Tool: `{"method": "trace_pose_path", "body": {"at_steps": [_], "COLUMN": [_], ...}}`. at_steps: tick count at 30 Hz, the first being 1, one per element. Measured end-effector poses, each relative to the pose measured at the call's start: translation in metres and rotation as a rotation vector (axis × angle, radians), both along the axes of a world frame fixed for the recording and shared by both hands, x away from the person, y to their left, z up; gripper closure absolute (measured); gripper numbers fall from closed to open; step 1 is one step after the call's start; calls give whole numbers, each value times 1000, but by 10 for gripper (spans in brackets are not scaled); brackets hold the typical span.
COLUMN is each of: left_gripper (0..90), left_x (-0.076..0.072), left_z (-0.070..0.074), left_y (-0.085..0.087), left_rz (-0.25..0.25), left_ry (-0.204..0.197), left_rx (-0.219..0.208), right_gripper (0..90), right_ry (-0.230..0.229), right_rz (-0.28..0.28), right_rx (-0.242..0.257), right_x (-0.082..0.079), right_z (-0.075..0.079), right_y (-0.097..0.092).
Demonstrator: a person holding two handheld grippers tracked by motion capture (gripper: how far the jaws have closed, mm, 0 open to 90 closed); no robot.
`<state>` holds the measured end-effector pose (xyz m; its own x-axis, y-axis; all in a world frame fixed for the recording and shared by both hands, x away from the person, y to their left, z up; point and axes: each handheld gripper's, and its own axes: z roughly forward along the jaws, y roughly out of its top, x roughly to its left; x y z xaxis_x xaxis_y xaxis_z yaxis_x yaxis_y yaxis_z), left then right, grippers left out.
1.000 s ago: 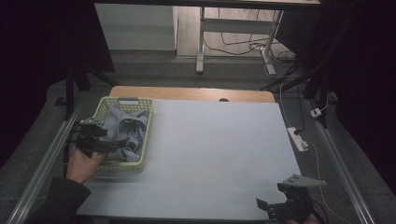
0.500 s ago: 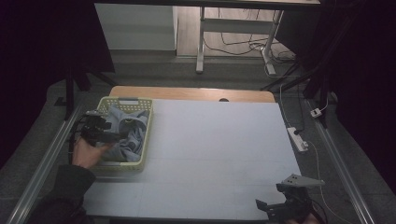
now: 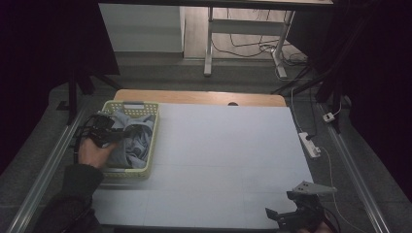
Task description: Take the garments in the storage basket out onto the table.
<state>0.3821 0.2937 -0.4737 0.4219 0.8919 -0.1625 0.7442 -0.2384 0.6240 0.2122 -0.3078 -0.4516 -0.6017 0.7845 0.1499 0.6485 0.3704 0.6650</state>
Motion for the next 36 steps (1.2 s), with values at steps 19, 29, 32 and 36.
{"method": "trace_pose_path", "body": {"at_steps": [19,29,32,36], "left_gripper": [841,841,841,841], "left_x": [-8,-7,-8,-8], "left_z": [50,79,87,97], "left_y": [19,19,19,19], "left_rz": [1,-12,-14,-15], "left_ry": [-51,-75,-88,-92], "left_rx": [-95,-97,-93,-113], "right_gripper": [0,0,0,0], "right_ry": [0,2,2,2], "right_rz": [2,-1,-1,-1], "right_rx": [-2,-1,-1,-2], "right_x": [0,0,0,0], "right_z": [0,0,0,0], "right_y": [0,0,0,0]}}
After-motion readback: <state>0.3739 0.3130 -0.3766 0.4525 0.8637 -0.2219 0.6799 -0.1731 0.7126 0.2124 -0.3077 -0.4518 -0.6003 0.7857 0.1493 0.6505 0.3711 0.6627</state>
